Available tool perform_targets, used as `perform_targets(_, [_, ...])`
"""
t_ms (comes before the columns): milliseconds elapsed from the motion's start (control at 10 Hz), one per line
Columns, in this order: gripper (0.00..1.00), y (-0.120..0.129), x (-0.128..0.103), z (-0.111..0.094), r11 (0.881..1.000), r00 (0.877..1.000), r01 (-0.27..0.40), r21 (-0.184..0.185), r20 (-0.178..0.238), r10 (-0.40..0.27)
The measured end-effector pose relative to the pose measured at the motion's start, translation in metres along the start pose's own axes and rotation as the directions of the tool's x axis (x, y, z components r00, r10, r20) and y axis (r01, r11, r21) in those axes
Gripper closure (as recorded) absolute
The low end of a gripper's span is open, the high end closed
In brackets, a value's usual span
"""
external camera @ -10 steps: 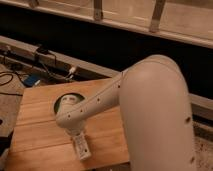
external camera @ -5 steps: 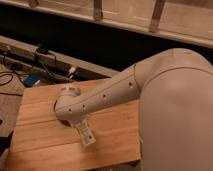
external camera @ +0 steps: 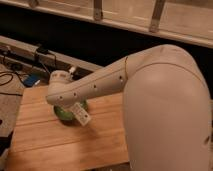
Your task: Place the bottle in the ceramic bowl
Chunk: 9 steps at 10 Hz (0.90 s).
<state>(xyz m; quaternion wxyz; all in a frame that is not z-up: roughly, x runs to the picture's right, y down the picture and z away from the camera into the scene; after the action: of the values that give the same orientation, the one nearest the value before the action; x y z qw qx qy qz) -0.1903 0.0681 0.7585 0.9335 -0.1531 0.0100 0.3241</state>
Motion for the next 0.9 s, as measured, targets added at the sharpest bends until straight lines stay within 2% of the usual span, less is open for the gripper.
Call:
perform_targets(200, [1.00, 0.000, -0.031, 0.007, 0.996, 0.996, 0.086, -0.009, 0.035, -0.085])
perform_targets(300, [1.00, 0.000, -0.048, 0.011, 0.990, 0.989, 0.139, -0.010, 0.057, -0.138])
perform_targets(600, [1.00, -0.011, -0.076, 0.030, 0.966, 0.961, 0.259, 0.006, 0.099, -0.259])
perform_targets(900, [1.00, -0.037, -0.073, 0.055, 0.966, 0.958, 0.257, 0.016, 0.124, -0.257])
